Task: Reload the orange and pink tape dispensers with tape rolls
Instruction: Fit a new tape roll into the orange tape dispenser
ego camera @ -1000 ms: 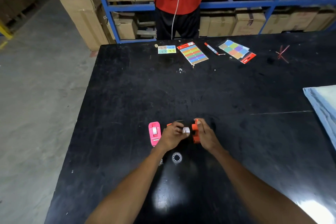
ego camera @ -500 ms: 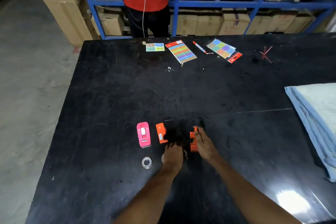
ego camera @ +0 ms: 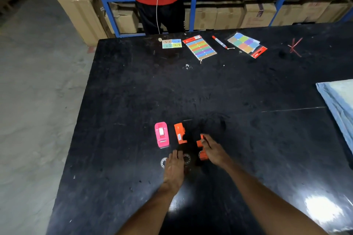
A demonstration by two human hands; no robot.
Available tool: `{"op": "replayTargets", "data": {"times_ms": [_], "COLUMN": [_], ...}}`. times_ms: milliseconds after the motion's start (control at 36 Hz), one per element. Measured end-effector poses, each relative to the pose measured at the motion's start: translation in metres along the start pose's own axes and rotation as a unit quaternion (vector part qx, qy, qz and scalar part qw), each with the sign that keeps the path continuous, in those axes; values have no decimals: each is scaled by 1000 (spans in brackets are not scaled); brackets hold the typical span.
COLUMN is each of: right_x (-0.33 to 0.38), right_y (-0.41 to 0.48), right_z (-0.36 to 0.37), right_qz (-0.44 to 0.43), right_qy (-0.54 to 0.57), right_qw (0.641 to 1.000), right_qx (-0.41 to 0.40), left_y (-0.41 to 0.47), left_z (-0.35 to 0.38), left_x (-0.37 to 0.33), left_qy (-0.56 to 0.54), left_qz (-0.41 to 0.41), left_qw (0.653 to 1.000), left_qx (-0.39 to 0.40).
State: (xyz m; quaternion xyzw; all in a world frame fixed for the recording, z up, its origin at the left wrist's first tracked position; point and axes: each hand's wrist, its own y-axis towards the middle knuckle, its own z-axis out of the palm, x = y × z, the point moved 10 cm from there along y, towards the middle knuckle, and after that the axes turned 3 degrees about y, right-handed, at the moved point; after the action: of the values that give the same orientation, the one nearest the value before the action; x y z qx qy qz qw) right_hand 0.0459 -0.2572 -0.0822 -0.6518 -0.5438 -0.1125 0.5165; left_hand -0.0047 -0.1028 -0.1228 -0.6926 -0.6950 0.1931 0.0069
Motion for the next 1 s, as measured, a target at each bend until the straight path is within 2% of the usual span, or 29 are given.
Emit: {"op": "replayTargets", "data": {"times_ms": [139,306,528,694,889,1000], "right_x": [5,6,34,53,54,48], "right_y": [-12,-18,-24,-29,-24,-16], "right_z": [9,13,12,16,19,11], "right_qz": [-11,-46,-122,-171,-145,-124], "right_qy": [-53,-128,-124,-67,52,120], "right_qw": [998,990,985,982,987,983], "right_qx": [16,26,-7,-38,-45,-65], "left_y": [-3,-5,5,15,22,26], "left_z": [1,-42,-89,-112,-124,-118], "left_x": [-3,-19,-19,-19,-33,-35], "left_qy": [-19,-138,-177,-184,-203,-271], "left_qz": [5,9,55,83,138,141], "left_qw": [1000,990,983,979,968,946], "left_qx": [8,-2,6,32,43,109]}}
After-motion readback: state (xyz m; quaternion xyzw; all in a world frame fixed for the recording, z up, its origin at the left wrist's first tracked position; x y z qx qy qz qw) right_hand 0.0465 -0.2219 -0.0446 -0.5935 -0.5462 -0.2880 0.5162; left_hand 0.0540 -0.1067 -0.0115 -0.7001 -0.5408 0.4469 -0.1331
